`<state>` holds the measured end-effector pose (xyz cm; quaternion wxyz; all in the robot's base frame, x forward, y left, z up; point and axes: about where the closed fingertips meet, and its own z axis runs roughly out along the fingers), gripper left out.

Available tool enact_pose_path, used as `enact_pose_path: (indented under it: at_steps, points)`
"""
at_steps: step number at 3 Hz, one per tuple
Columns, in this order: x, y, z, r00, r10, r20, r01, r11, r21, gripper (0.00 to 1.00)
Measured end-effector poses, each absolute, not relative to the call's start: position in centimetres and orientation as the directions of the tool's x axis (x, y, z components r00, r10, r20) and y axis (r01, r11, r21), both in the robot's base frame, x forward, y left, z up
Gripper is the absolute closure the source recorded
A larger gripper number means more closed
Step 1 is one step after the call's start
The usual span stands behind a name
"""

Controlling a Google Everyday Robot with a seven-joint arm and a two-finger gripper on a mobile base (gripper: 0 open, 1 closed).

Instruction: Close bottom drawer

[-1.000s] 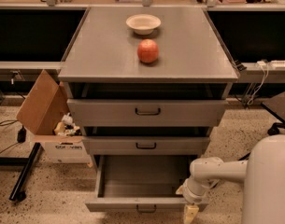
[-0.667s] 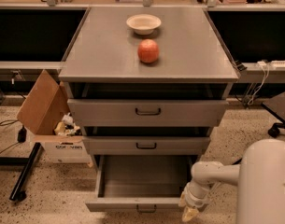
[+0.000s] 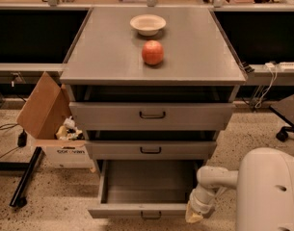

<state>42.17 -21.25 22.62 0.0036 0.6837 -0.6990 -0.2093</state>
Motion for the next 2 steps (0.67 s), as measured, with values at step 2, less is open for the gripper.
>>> enact_pose_path:
  at_steps: [2]
  points:
    - [41.1, -20.4, 18.8, -0.036, -0.964, -0.263, -0.973, -0.026, 0.227, 1.0]
